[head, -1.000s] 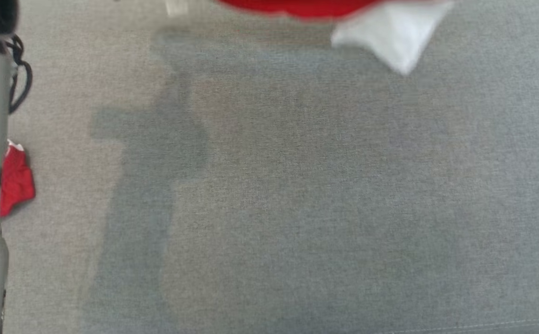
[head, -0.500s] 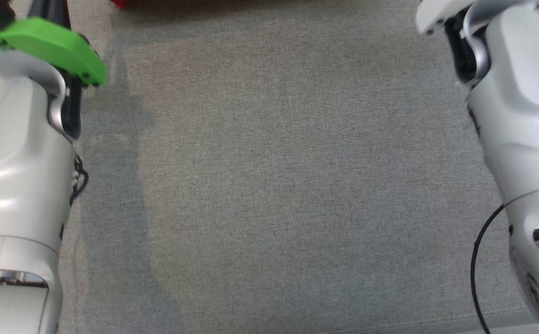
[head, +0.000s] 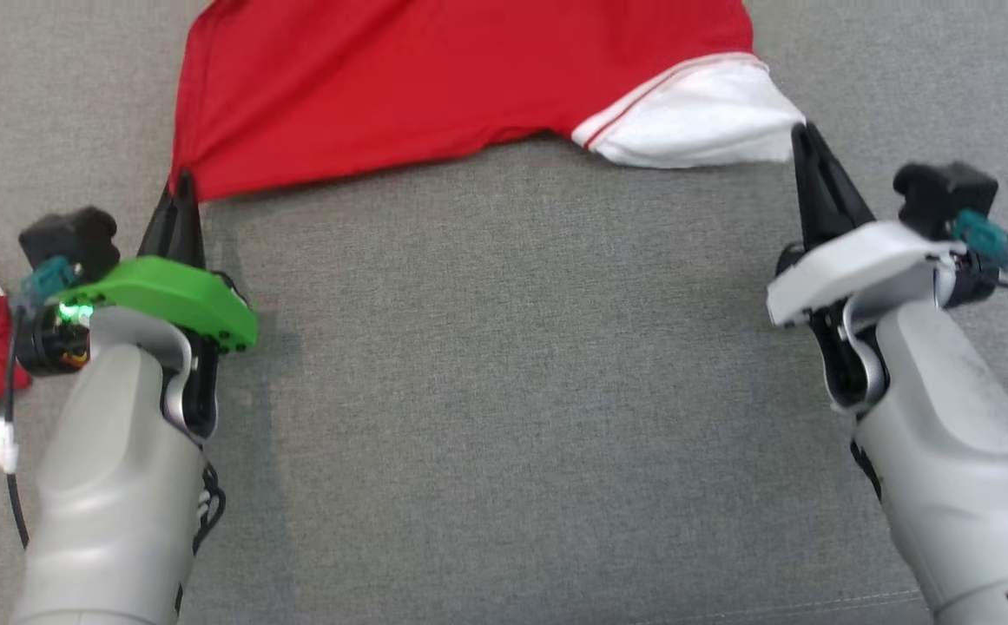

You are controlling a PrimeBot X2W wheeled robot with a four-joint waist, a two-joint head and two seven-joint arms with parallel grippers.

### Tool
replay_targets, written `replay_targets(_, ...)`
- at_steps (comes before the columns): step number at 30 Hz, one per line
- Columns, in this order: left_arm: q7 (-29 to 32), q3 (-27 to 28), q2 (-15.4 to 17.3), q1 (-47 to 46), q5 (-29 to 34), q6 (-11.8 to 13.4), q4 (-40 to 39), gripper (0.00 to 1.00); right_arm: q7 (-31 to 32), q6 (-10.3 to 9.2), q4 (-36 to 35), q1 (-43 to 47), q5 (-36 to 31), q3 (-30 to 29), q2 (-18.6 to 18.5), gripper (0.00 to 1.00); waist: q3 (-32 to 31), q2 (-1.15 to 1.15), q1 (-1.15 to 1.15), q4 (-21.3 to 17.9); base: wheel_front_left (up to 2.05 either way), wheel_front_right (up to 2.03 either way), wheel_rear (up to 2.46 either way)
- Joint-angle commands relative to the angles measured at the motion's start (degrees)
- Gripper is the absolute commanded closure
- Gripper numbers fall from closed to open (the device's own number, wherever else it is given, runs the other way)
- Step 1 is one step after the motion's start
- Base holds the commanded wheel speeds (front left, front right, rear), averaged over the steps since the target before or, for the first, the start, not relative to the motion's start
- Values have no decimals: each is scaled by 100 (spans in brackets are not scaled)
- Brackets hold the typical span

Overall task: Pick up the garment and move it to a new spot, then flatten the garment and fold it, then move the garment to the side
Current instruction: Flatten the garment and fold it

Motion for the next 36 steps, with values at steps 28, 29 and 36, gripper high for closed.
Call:
replay_targets(28, 1554, 661, 245, 4916, 615, 916, -5490, 100, 1194, -8, -5061, 5304, -733, -1229, 475, 100, -1149, 0, 0, -58, 0, 0, 0)
replay_targets(29, 1659, 647, 257, 4948, 620, 945, -5587, 100, 1241, -8, -5100, 5316, -735, -1240, 485, 100, -1137, 0, 0, -55, 0, 0, 0)
replay_targets(36, 2389, 555, 394, 4668, 458, 896, -5752, 100, 1507, -8, -5068, 4971, -747, -1162, 387, 100, -834, 0, 0, 40, 0, 0, 0)
